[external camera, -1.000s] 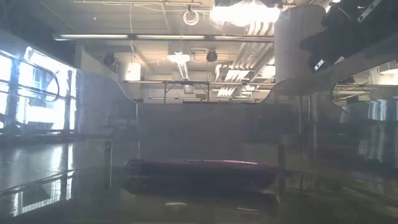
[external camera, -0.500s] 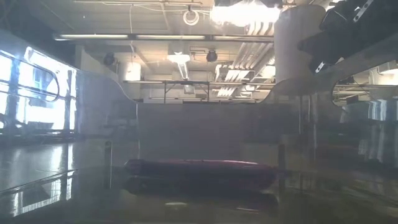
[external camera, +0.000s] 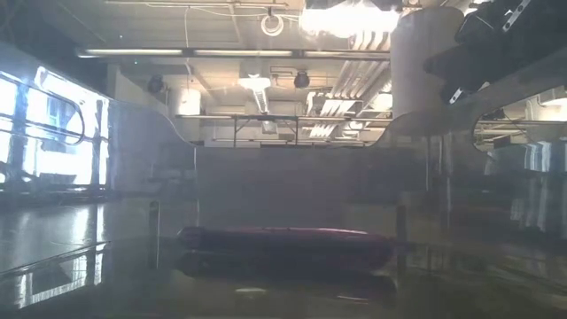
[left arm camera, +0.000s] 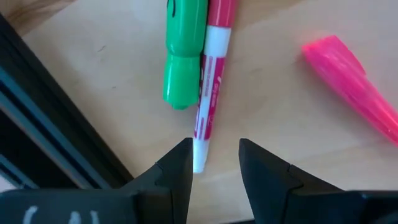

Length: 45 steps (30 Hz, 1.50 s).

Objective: Pick & Place Markers
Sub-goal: Put the pink marker into the gray bin

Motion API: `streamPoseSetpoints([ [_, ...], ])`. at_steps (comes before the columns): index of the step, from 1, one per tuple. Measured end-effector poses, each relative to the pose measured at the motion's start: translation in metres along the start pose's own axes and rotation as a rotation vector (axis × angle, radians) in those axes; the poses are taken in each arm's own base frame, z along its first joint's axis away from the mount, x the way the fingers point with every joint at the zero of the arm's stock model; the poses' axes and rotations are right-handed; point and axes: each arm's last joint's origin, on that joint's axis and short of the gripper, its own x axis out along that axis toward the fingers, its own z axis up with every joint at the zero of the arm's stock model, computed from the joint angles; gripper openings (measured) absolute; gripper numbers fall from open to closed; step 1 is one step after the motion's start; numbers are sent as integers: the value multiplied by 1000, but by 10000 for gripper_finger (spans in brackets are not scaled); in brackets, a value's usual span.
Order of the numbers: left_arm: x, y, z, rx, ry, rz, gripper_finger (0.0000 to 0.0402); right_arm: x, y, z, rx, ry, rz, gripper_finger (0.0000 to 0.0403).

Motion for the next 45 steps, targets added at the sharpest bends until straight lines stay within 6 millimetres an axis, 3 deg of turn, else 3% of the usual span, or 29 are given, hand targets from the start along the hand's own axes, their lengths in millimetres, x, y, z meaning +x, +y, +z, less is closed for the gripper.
streamPoseSetpoints([
  [7,11,3,5,-4,13,-17,126,0,0,0,1,4,5,0],
  [18,11,1,3,3,30,-35,123,0,0,0,-9,4,6,0],
  [31,9,-3,0,24,54,-86,9,0,0,0,-19,4,6,0],
  [45,9,-7,-2,33,73,-126,1,0,1,0,-38,10,19,0],
])
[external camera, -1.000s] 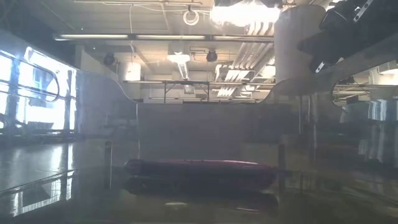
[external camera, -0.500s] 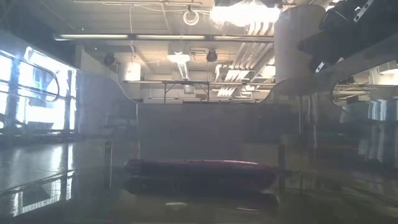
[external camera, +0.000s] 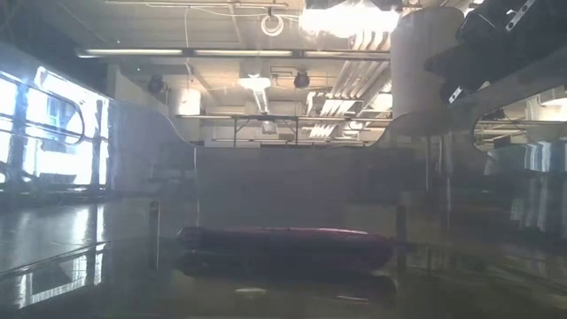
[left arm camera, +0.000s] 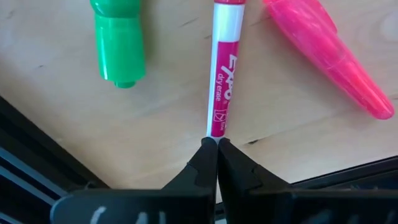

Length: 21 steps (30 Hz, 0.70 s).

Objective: Pick & Place Markers
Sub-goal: Put the pink marker into the gray bin

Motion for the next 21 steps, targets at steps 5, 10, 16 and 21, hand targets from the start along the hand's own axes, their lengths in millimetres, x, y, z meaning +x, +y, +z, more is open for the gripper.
streamPoseSetpoints([
  [5,0,0,0,-24,-12,-8,1,0,0,0,0,0,0,0],
  [10,0,0,1,-38,-20,-12,5,0,0,0,0,4,8,0],
  [16,7,-2,3,-58,-40,1,56,0,0,0,0,3,7,0],
  [21,19,-4,5,-74,-31,36,94,0,0,-1,1,10,4,0],
])
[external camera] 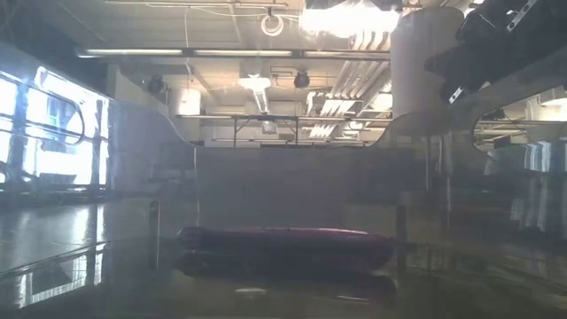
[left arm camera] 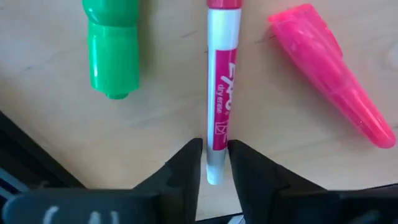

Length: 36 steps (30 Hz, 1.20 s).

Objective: Pick & Place Markers
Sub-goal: Put the pink marker into the gray bin

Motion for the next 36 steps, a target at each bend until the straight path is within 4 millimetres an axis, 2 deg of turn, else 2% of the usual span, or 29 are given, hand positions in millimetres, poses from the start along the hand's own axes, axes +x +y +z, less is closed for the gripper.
streamPoseSetpoints([
  [4,4,-3,6,-32,0,26,92,0,0,0,0,0,0,0],
  [10,3,-5,8,-46,-17,29,19,0,0,0,0,1,-3,0],
  [15,3,-5,9,-54,-20,33,27,0,0,-1,1,6,-6,0],
  [18,-1,-7,6,-54,-42,32,15,0,-1,-1,2,10,-8,0],
  [27,-21,-16,-1,-61,-152,30,15,0,-1,-2,-23,17,-14,0],
  [36,-46,-23,-13,-69,-166,56,17,0,-1,-2,-24,20,-4,0],
])
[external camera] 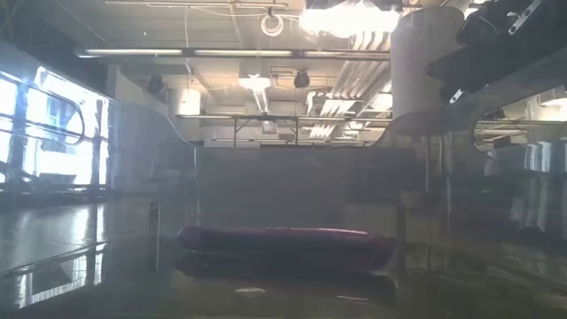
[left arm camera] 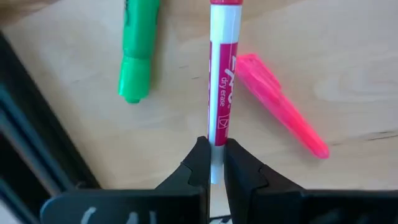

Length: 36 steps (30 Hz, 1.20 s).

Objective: Pick & Place Markers
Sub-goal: Put the pink marker into the gray bin

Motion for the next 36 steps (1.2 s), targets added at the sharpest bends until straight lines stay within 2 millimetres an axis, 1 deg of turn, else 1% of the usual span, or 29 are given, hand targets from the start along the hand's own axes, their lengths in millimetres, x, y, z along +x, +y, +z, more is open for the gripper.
streamPoseSetpoints([
  [4,-18,-1,-1,-8,-48,17,17,0,1,0,0,7,18,0],
  [7,-34,-7,6,-7,-79,31,18,0,1,0,0,10,25,0],
  [9,-48,-9,14,11,-121,1,18,0,1,0,0,10,24,0],
  [11,-64,-13,27,34,-159,-28,18,0,1,0,0,10,25,0],
  [13,-73,-19,41,76,-188,-43,18,0,1,0,0,10,27,0],
  [17,-91,-29,82,191,-234,-54,18,0,1,0,-10,11,29,0],
  [22,-104,-46,142,349,-272,-62,18,0,1,0,-10,9,21,0],
  [26,-109,-57,192,493,-293,-74,18,0,0,0,-9,4,10,0],
  [31,-117,-66,252,624,-354,-165,18,0,-1,0,-7,-12,-29,0],
  [34,-122,-67,283,681,-404,-219,18,0,-1,0,-7,-15,-39,0],
  [36,-123,-68,301,727,-417,-245,18,0,-2,1,-7,-22,-55,0],
])
